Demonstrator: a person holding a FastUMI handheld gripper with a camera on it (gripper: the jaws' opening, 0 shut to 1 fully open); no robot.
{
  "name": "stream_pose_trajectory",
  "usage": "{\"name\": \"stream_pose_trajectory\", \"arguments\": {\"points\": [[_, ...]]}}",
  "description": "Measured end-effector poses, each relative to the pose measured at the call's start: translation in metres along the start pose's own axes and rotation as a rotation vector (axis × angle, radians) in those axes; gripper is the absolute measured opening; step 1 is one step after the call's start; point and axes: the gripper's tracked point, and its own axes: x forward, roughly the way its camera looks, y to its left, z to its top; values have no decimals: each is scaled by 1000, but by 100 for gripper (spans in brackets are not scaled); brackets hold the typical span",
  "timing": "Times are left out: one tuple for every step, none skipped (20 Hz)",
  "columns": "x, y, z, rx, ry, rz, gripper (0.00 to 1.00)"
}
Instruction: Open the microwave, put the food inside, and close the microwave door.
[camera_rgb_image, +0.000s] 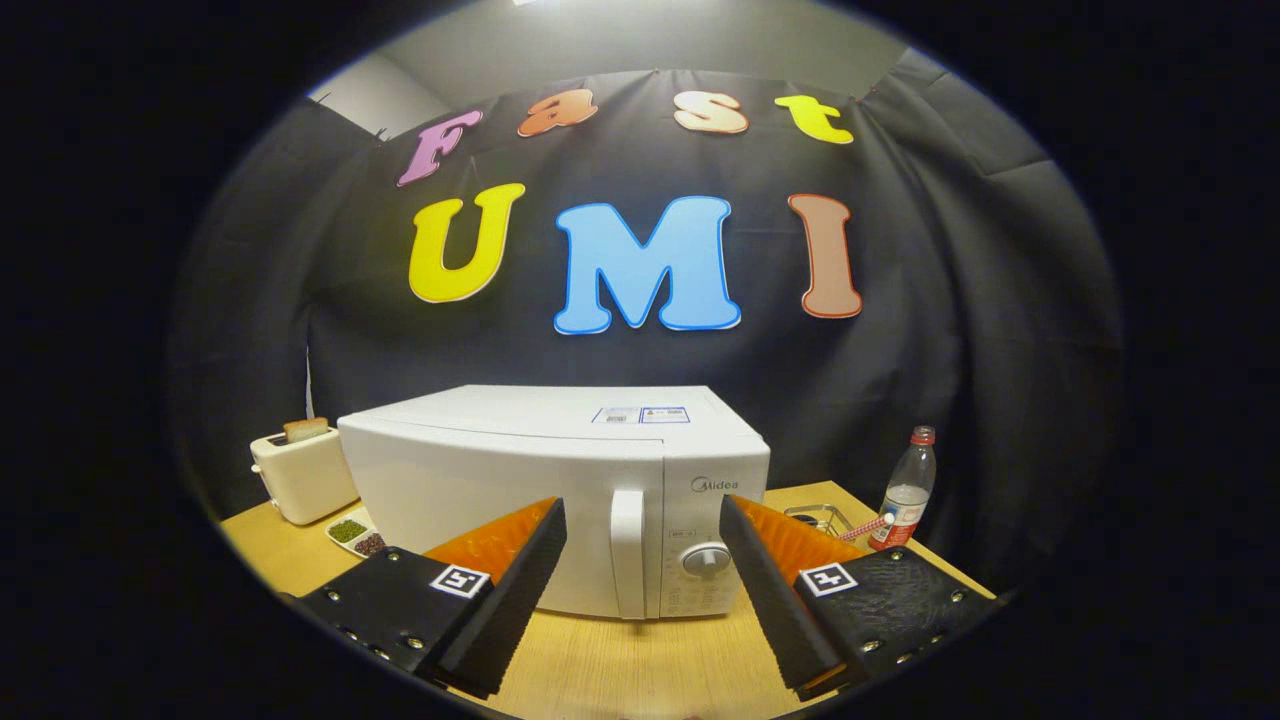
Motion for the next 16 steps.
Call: {"name": "stream_pose_trajectory", "arguments": {"points": [[6,1,-5,-9,9,3,97],[13,2,-13,-15,22,8,97],[18,3,-20,-19,37,11,97],[23,3,-27,-20,52,13,97],[28,3,-33,-21,65,12,97],[34,3,-38,-20,75,12,94],[38,4,-43,-18,85,15,93],[43,5,-49,-17,95,16,93],[45,4,-52,-21,104,12,93],[48,5,-57,-20,114,15,83],[50,5,-62,-22,123,13,82],[50,4,-63,-26,126,10,77],[51,6,-63,-16,128,23,73],[52,6,-63,-17,129,20,72],[53,8,-62,-16,124,22,68],[53,10,-62,-21,122,19,48]]}}
